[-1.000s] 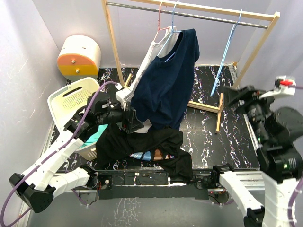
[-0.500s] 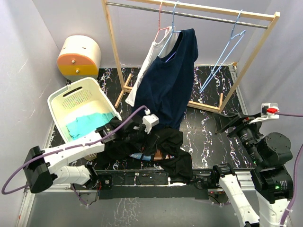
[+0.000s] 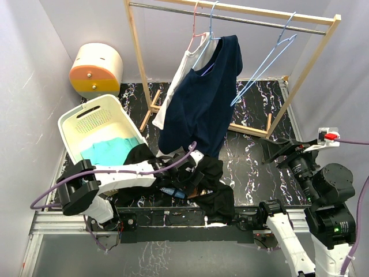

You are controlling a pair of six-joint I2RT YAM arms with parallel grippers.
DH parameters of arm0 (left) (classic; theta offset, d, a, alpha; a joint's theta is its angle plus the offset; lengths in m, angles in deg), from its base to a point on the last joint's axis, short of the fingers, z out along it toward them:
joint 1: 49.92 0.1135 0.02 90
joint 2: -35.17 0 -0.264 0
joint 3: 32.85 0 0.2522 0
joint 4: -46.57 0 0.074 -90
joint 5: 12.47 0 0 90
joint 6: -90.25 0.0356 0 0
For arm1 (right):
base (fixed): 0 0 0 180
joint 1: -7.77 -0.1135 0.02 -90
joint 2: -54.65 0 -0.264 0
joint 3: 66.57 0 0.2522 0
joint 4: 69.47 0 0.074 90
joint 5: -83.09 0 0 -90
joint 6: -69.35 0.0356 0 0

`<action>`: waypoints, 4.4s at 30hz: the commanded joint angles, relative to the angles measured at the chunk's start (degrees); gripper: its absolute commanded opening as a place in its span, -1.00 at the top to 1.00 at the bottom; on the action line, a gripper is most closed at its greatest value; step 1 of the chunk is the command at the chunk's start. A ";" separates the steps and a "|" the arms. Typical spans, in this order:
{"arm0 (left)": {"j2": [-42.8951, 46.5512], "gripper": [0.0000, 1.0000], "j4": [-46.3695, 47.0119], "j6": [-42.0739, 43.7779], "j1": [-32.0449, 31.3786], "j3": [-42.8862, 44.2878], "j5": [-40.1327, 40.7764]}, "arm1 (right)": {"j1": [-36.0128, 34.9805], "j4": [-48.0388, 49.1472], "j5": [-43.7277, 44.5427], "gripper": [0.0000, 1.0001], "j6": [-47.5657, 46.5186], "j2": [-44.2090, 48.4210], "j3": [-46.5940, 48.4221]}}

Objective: Remove the t-shirt from the hanger

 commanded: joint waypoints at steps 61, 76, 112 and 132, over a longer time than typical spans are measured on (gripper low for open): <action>16.36 1.00 -25.86 17.63 17.71 40.47 50.56 | 0.03 6.52 -13.11 -0.45 -3.09 -5.51 -4.34; 12.05 1.00 -31.49 0.39 53.17 49.34 32.27 | 0.04 6.78 -13.07 -0.43 -4.10 -6.89 -5.59; 39.72 -0.68 -2.97 0.50 54.65 -2.15 5.92 | 0.04 11.06 -44.70 -0.26 -1.62 -23.14 10.69; 47.46 -0.63 0.17 0.31 54.65 -5.25 2.74 | -14.33 10.21 -15.62 -0.27 0.16 -60.60 54.57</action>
